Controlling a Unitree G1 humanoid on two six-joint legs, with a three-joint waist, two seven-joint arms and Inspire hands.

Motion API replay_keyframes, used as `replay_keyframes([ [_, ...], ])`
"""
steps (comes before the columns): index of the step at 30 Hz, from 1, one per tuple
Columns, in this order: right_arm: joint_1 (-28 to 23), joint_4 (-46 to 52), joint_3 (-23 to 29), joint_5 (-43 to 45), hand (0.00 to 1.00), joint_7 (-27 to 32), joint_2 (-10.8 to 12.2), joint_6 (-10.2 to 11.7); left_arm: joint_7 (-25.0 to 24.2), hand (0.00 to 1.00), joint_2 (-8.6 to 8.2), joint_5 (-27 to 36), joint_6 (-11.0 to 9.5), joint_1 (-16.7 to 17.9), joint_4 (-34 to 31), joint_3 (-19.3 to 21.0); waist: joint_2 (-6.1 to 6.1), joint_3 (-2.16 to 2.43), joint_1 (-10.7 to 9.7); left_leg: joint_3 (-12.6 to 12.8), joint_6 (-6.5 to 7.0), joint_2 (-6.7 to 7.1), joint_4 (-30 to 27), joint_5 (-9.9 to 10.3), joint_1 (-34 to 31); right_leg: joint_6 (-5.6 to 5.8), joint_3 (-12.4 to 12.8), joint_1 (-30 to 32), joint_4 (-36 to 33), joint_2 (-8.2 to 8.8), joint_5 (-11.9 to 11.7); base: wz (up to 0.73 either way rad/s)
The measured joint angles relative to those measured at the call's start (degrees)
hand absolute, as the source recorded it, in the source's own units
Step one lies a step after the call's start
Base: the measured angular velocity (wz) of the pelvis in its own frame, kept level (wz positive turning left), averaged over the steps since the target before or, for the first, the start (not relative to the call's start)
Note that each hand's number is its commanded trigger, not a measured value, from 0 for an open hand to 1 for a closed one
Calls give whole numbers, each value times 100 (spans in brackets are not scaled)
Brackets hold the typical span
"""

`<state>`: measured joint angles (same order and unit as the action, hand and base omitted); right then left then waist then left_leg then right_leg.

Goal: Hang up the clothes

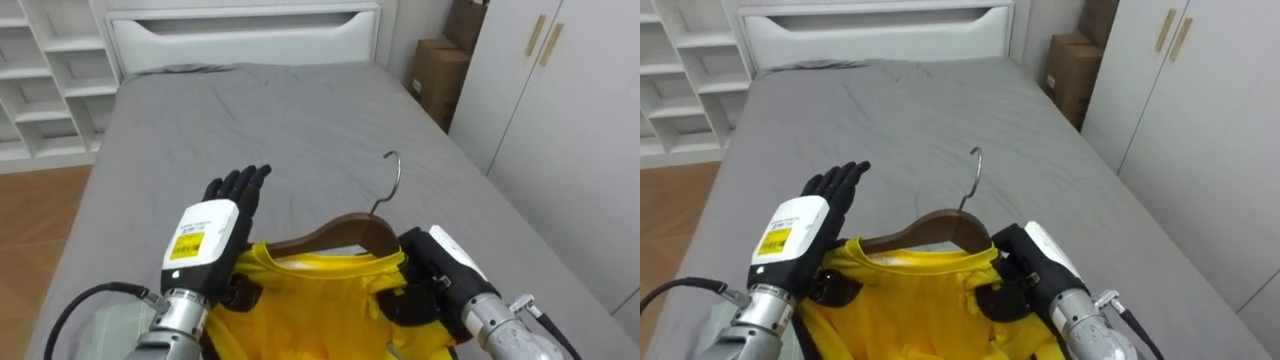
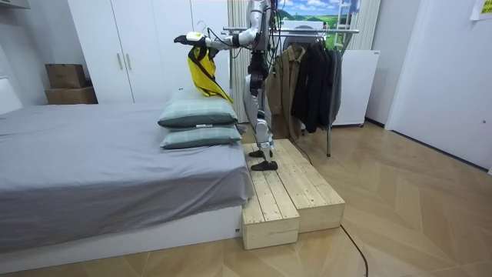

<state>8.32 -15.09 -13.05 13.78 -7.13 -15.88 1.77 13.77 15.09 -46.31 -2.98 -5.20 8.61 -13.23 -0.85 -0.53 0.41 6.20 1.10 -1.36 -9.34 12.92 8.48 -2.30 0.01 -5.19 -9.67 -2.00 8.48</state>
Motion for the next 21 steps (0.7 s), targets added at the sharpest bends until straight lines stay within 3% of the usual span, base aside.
replay_keyframes([
  [21,-115,-258,22,-49,100,-21,0,-32,-86,0,-19,181,46,17,266,0,2,-1,-2,124,0,1,0,0,61,0,118,-3,-11,-12,0,-2],
])
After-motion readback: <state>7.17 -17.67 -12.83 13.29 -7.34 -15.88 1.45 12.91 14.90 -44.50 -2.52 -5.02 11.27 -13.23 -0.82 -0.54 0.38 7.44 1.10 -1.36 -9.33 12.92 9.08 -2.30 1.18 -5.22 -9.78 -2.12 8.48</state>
